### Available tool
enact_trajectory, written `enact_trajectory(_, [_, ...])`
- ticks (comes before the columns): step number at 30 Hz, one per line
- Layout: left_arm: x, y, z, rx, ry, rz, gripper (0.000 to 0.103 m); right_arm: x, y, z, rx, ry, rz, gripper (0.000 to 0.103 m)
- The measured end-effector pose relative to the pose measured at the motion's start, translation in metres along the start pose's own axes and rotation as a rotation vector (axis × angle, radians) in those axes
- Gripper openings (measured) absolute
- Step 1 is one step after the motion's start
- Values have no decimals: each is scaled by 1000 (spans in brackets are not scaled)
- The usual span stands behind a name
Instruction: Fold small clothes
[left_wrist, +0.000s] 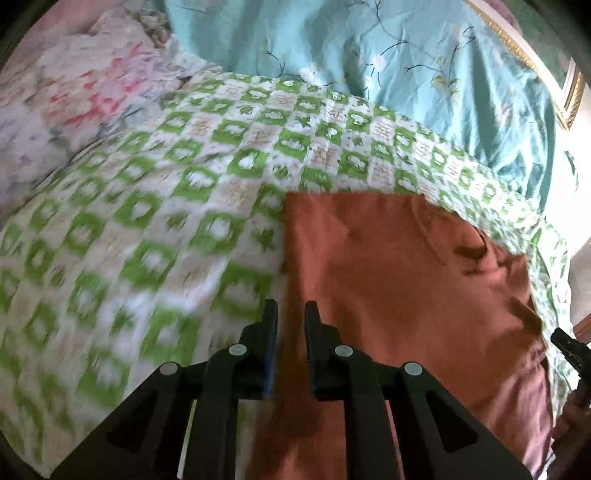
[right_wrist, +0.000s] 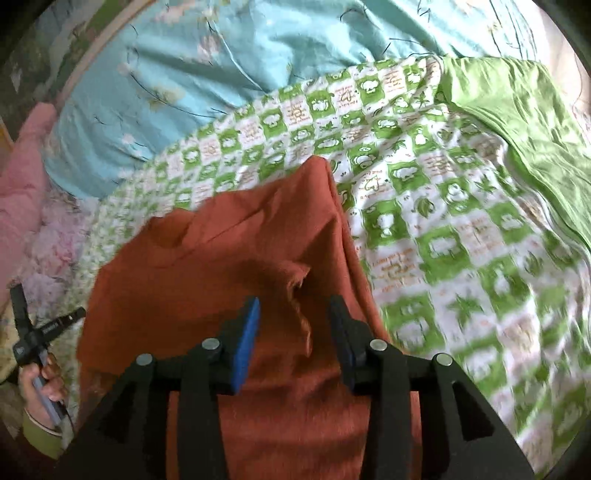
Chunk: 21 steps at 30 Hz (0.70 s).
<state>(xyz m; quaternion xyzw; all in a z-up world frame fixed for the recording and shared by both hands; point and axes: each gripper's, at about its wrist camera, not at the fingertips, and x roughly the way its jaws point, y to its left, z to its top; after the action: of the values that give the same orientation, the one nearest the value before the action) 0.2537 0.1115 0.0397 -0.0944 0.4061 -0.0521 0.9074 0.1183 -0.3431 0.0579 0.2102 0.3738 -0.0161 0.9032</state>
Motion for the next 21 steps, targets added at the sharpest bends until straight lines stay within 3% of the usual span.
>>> enact_trajectory(6, [-47,-3,-65,27,42,-16,25,-33,14,-35,-62,14,21,54])
enact_trajectory(9, [-62,-5,-95,47,66,-22,30,-50,14,-55,-66,18,45,55])
enact_trajectory(15, [-92,-6,-143,61,87,-41,32,-79,14,-89,-83,31,89,56])
enact_trajectory(19, [-114,-3,-167,44,85,-57,49,-95,14,-109,-90,41,135,60])
enact_trajectory(21, [-124,-4,-180,53,80,-66,50,-103,11,-117,-80,45,166,64])
